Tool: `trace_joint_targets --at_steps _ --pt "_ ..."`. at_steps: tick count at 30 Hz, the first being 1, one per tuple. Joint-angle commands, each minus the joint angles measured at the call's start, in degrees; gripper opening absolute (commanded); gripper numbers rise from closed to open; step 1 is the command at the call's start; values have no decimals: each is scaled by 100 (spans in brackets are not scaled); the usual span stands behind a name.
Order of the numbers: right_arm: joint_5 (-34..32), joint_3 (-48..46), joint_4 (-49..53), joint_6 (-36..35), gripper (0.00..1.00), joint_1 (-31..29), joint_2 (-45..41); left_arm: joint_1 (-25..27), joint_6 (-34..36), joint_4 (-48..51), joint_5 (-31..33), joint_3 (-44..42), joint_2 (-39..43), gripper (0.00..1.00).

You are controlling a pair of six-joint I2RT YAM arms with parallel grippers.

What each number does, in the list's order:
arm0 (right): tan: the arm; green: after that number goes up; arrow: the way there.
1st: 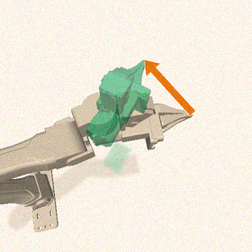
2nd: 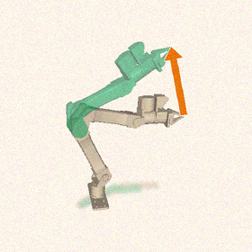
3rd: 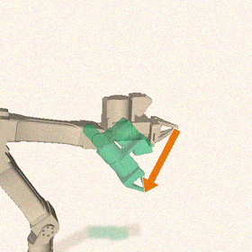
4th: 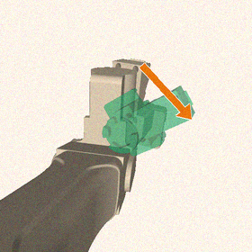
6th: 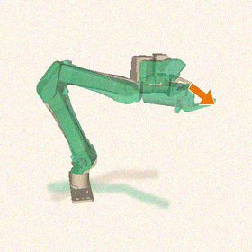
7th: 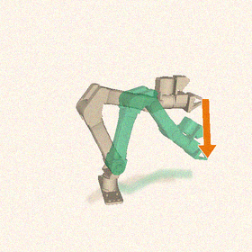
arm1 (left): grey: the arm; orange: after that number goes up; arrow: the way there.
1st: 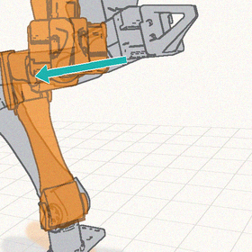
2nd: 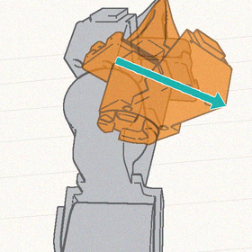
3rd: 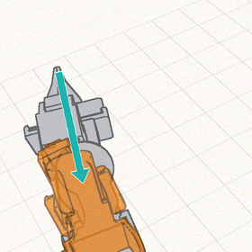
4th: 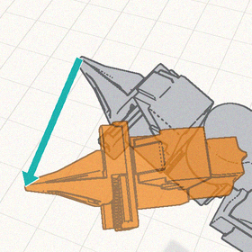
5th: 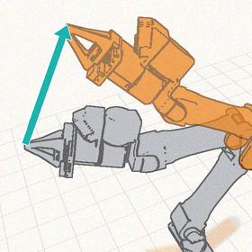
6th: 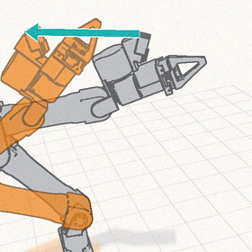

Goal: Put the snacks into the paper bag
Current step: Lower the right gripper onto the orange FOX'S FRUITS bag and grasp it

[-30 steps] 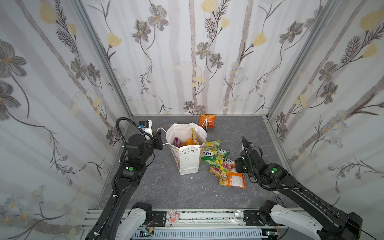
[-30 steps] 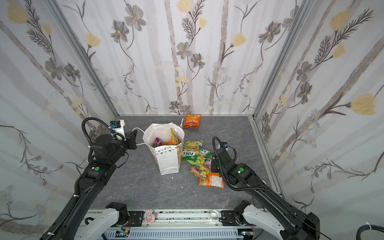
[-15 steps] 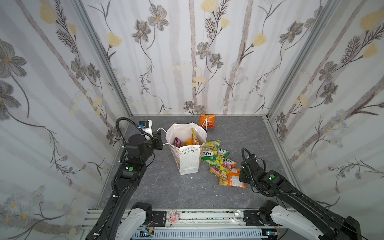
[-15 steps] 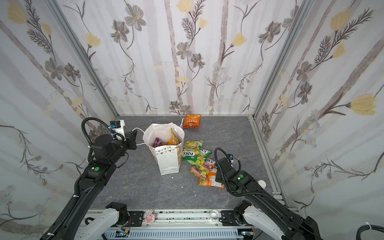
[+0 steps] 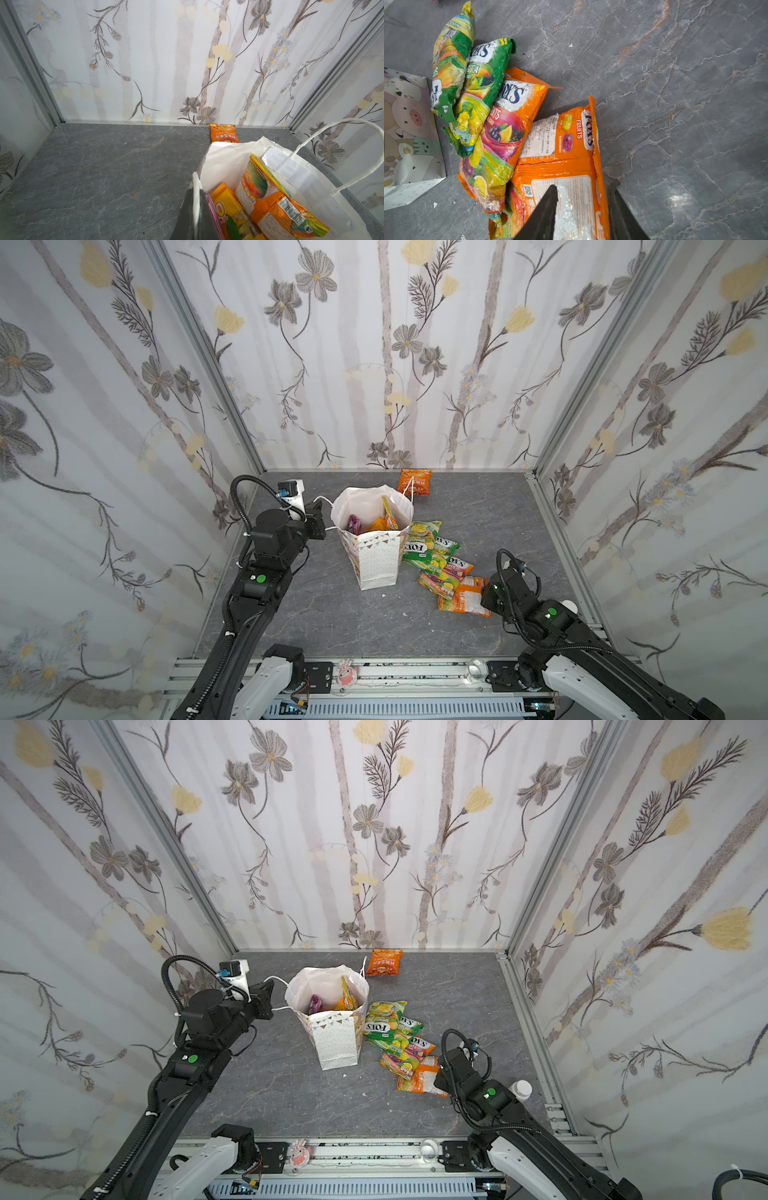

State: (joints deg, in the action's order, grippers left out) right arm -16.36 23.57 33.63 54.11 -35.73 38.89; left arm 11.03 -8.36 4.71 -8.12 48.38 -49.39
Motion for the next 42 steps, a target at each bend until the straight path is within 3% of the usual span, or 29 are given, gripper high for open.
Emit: trace_joint_targets --at_steps 1,26,35,42 --pt "-130 -86 -181 210 41 47 -58 -4 44 -110 13 -3 25 0" --pt "544 -447 -1085 -488 29 689 737 -4 31 -137 -15 -11 81 0" --pt "608 -625 -1343 -531 20 815 725 -5 32 -148 -54 -17 58 0" --pt "599 -628 -1345 -612 7 910 770 -11 25 -154 -76 -12 65 0"
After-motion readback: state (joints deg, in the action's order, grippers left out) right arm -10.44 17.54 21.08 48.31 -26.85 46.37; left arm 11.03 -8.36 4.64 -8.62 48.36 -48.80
